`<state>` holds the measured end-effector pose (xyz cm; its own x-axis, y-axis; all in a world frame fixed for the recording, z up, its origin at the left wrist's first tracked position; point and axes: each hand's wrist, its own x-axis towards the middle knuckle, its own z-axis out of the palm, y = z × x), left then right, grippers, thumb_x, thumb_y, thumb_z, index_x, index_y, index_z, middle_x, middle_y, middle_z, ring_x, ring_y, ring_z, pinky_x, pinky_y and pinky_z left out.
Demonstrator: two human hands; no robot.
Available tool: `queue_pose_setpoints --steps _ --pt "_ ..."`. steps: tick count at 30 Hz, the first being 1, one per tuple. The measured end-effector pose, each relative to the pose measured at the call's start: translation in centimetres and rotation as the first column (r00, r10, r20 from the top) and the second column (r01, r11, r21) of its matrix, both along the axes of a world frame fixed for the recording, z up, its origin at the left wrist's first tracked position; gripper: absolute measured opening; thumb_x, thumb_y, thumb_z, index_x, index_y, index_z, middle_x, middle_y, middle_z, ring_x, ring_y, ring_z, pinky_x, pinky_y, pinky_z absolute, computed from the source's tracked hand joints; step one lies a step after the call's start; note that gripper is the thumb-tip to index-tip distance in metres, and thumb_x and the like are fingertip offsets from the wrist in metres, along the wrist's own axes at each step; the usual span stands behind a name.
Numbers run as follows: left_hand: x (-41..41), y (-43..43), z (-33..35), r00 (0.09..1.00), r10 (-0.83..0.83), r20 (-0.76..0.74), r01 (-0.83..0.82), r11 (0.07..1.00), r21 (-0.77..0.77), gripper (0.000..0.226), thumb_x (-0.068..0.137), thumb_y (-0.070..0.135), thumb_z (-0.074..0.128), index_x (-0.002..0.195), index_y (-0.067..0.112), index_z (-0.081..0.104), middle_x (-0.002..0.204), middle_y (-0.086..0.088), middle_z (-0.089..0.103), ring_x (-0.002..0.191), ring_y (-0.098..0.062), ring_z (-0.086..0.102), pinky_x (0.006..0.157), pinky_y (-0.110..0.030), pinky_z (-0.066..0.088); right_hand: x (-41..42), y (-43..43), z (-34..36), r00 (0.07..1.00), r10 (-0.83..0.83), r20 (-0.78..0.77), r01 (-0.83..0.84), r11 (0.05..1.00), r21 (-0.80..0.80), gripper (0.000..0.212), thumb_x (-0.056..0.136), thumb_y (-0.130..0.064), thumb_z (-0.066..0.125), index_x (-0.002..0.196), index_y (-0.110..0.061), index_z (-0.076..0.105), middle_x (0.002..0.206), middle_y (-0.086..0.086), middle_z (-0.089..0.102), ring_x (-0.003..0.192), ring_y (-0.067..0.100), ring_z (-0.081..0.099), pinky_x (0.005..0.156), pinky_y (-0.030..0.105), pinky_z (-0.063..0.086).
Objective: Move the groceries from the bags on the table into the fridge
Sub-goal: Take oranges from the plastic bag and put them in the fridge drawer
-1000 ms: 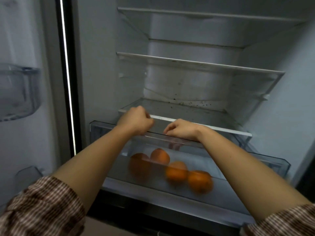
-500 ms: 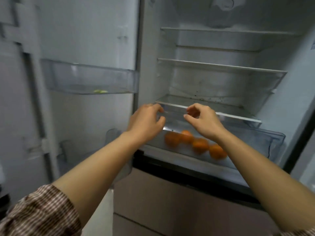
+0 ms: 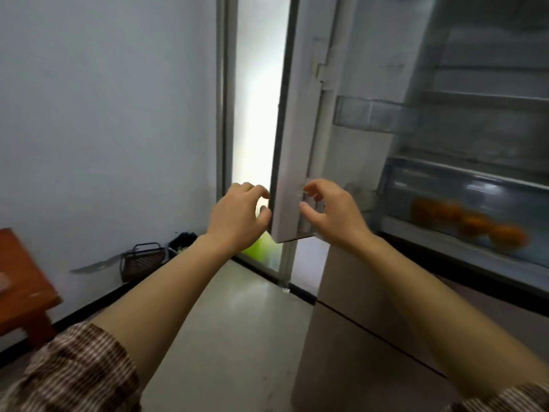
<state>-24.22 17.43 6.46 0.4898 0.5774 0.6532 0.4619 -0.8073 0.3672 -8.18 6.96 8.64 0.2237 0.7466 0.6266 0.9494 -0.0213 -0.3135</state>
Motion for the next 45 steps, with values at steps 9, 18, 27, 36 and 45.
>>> queue_pose_setpoints --steps 9,18,27,36,45 --pt "-18.4 9.9 -5.7 0.929 0.341 -0.144 -0.361 0.921 -0.147 0.033 0.089 0.027 0.053 0.121 0.021 0.058 0.123 -0.006 0.057 0.117 -0.023 0.048 0.086 -0.035 0.042 -17.0 14.7 -6.0 0.964 0.265 0.004 -0.259 0.946 -0.196 0.044 0.087 -0.032 0.060 0.127 -0.015 0.053 0.125 0.003 0.056 0.115 0.022 0.051 0.095 0.037 0.044" --pt "-36.3 23.8 -11.9 0.782 0.523 -0.339 -0.602 0.773 -0.198 0.035 0.087 0.023 0.051 0.120 0.017 0.060 0.125 -0.007 0.059 0.115 -0.027 0.051 0.093 -0.038 0.043 -32.4 33.2 -13.2 0.902 0.430 -0.044 -0.412 0.825 -0.387 0.047 0.088 -0.036 0.058 0.130 -0.018 0.048 0.128 0.004 0.054 0.117 0.024 0.049 0.098 0.043 0.042" --pt "-50.7 32.8 -17.7 0.670 0.593 -0.446 -0.739 0.589 -0.326 0.032 0.089 0.025 0.052 0.118 0.015 0.062 0.123 -0.007 0.058 0.113 -0.026 0.052 0.089 -0.039 0.047 -45.3 45.3 -19.7 0.858 0.501 -0.114 -0.452 0.630 -0.631 0.050 0.088 -0.042 0.055 0.132 -0.021 0.045 0.132 0.003 0.049 0.125 0.025 0.043 0.102 0.049 0.037" --pt "-60.6 43.0 -24.9 0.646 0.497 -0.579 -0.747 0.570 -0.344 0.033 0.086 0.024 0.047 0.117 0.017 0.057 0.125 -0.004 0.057 0.118 -0.024 0.044 0.099 -0.037 0.040 -56.1 54.0 -25.3 0.847 0.522 -0.100 -0.451 0.606 -0.656 0.041 0.091 -0.037 0.051 0.129 -0.023 0.048 0.130 -0.001 0.051 0.121 0.024 0.041 0.097 0.043 0.036" --pt "-66.0 53.7 -28.2 0.569 0.330 -0.753 -0.659 0.731 -0.178 0.036 0.092 0.021 0.046 0.128 0.021 0.050 0.136 -0.001 0.047 0.137 -0.025 0.025 0.113 -0.052 0.014 -66.2 61.8 -30.5 0.746 0.665 0.032 -0.393 0.478 -0.785 0.042 0.096 -0.032 0.043 0.135 -0.018 0.049 0.142 0.000 0.046 0.137 0.024 0.029 0.111 0.049 0.016"
